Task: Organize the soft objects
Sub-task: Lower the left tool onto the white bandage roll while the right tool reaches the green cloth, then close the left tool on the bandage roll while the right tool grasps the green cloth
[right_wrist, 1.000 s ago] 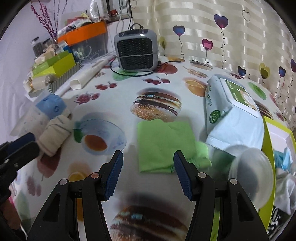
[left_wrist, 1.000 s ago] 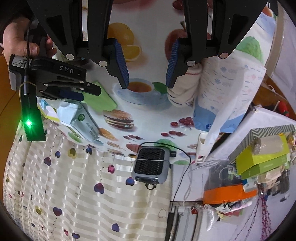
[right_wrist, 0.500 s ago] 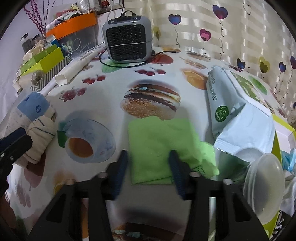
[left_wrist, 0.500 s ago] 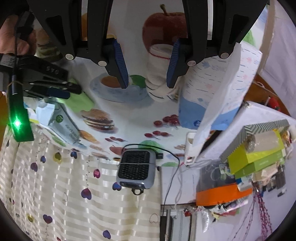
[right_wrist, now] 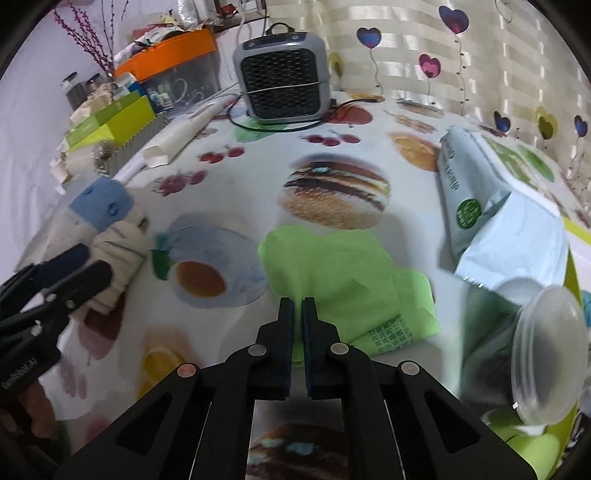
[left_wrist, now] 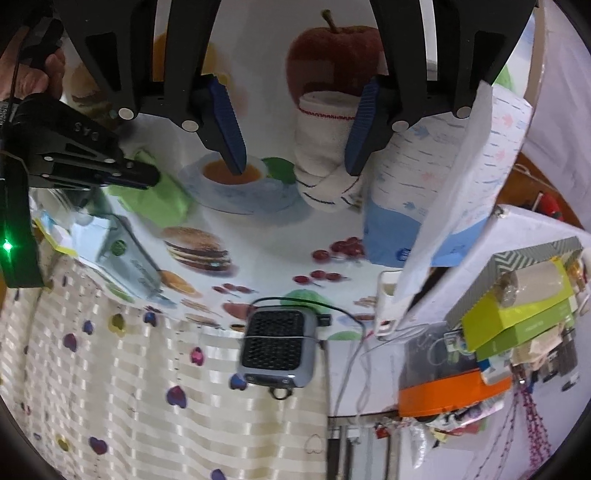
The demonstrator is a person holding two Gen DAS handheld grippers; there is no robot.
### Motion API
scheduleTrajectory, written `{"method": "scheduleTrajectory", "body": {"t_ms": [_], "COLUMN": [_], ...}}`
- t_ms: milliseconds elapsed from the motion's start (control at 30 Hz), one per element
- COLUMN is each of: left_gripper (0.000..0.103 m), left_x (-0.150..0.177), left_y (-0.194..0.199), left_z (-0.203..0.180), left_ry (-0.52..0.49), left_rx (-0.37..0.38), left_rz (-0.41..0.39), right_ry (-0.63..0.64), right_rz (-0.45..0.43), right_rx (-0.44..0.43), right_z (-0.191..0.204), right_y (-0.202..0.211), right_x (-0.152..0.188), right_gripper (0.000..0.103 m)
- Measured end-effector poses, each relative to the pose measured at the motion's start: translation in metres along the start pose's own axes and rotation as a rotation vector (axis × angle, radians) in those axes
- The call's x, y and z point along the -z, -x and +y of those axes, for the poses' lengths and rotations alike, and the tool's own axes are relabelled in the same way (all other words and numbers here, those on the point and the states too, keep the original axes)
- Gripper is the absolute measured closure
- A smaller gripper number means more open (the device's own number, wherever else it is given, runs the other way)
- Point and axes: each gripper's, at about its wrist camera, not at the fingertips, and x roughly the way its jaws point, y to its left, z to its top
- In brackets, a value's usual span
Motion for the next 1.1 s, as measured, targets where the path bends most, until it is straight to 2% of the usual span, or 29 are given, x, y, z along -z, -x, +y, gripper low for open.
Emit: {"method": "scheduleTrajectory", "body": {"t_ms": [67,133,167,267,367,667,933,1000,1100], "left_gripper": [0.049,0.049,0.049,0.049,0.049,0.049,0.049,0.055,0.057], "left_x": [0.001,0.001,0.001,0.000,-0.001,-0.002,0.000,0.000,-0.001], "left_y": [0.005,0.014,0.019,0.025,0.013,-0.011,-0.034,-0.029,-0.025], "left_z": [-0.004,-0.003,-0.004,-0.004,0.004,-0.005,-0.018,-0.016,-0.015], "left_ry": [-0.005,0.032,0.033,0.014,0.042,0.006,-0.069,-0.053,-0.040], "left_rx": [0.087,0.182,0.191,0.110,0.043,-0.009,-0.130,-0.116,-0.099], "left_rz": [0.008,0.006,-0.009,-0.052,-0.011,0.029,0.087,0.073,0.062], "right_ry": [-0.003,-0.003,-0.002,-0.004,-0.001,-0.001,-0.008,-0.010,-0.014], "right_rz": [-0.009,-0.023,-0.030,-0.048,-0.059,-0.071,-0.086,-0.090,-0.096], "right_rx": [-0.019,-0.027,-0.026,-0.027,-0.030,-0.041,-0.048,-0.047,-0.048], "right_z": [0.002,0.004,0.004,0.005,0.006,0.007,0.005,0.004,0.002], "right_y": [0.005,0.012,0.015,0.023,0.027,0.032,0.038,0.039,0.042], "right_x": [0.002,0.004,0.004,0.004,0.003,0.004,0.006,0.006,0.007], "right_gripper": [0.098,0.098,0.098,0.098,0.098,0.098,0.098,0.098,0.098]}}
